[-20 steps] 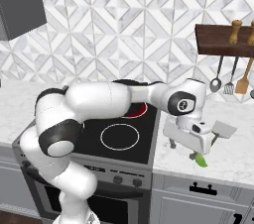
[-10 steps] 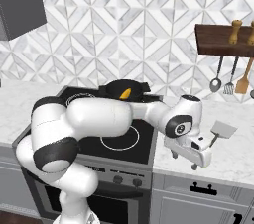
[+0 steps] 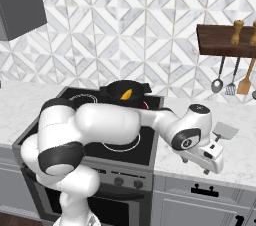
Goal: Put the lemon wedge and corn in the pot. Retrieve the spatula and lightly stir the vegetables in the pot.
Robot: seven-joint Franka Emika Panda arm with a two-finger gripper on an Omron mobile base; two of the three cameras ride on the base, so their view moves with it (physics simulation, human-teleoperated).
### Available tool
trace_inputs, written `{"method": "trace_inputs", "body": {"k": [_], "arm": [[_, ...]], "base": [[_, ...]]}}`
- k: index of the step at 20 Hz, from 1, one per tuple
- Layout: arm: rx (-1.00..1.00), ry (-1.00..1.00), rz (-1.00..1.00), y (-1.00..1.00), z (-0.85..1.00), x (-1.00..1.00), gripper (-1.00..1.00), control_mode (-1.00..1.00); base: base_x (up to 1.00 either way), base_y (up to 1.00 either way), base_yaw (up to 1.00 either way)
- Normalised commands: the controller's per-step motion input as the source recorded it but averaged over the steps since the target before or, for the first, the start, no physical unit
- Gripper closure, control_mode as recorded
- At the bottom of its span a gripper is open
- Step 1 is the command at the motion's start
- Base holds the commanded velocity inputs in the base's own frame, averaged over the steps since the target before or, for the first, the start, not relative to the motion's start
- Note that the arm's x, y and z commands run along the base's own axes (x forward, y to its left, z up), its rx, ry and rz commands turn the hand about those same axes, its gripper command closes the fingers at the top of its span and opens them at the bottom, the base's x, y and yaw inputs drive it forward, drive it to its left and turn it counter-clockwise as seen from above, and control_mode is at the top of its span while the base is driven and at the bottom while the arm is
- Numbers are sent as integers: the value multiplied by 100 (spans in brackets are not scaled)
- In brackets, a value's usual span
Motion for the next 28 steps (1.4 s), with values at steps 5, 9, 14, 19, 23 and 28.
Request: {"method": "trace_inputs", "body": {"k": [5, 9, 14, 19, 23, 28], "arm": [[-2, -4, 30, 0, -30, 32, -100, -100], [-7, -8, 28, -2, -10, 30, -100, -100], [-8, -3, 26, 0, -22, 13, -100, -100], [-6, 0, 25, -1, -28, 31, -100, -100], [-2, 0, 21, -14, -5, 41, -100, -100], [0, 0, 15, -32, 1, 5, -100, -100]], "base": [[0, 0, 0], [0, 0, 0], [0, 0, 0], [0, 0, 0], [0, 0, 0], [0, 0, 0]]}}
